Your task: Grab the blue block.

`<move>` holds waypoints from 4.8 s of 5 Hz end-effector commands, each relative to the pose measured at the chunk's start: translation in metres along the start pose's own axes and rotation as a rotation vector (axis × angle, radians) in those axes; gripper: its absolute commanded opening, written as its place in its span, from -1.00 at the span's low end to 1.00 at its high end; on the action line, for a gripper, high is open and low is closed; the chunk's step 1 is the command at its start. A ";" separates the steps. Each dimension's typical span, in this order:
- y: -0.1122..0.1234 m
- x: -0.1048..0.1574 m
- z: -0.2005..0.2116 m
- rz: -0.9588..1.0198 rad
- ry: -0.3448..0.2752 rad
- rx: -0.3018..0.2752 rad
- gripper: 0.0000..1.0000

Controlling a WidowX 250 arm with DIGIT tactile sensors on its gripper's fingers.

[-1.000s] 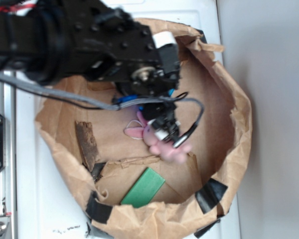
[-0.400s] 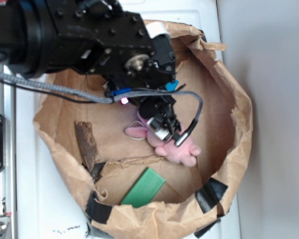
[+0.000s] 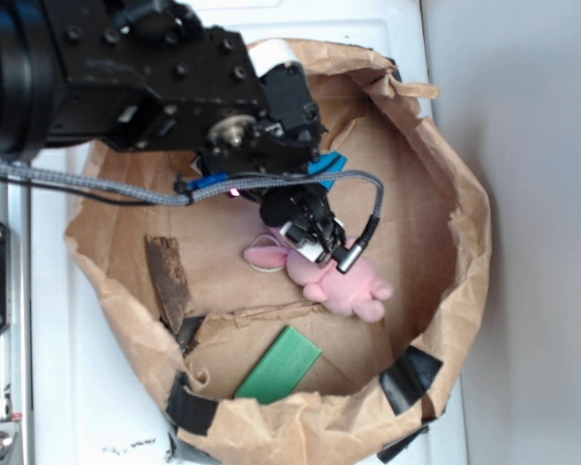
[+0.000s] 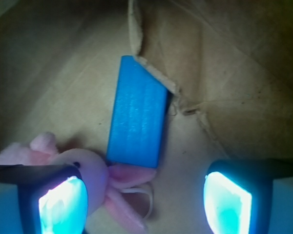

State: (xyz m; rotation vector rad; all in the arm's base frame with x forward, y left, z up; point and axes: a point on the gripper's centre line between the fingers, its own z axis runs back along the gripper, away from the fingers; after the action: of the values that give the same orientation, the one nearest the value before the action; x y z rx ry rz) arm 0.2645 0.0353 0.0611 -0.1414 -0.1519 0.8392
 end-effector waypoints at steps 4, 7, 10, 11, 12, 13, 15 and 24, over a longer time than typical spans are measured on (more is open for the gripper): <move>-0.014 0.009 0.004 0.008 -0.040 -0.013 1.00; -0.039 0.022 0.001 0.030 0.003 -0.019 1.00; -0.018 0.042 -0.006 0.084 -0.041 -0.026 1.00; -0.009 0.044 0.002 0.100 -0.035 -0.025 1.00; -0.008 0.048 0.004 0.137 -0.026 -0.003 1.00; -0.004 0.044 0.012 0.135 0.002 0.013 1.00; -0.004 0.039 0.006 0.121 -0.012 0.018 1.00; -0.011 0.029 0.111 0.107 -0.021 -0.074 -1.00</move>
State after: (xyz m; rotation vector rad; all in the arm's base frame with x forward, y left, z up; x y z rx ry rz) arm 0.2698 0.0443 0.1551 -0.1976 -0.1290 0.9312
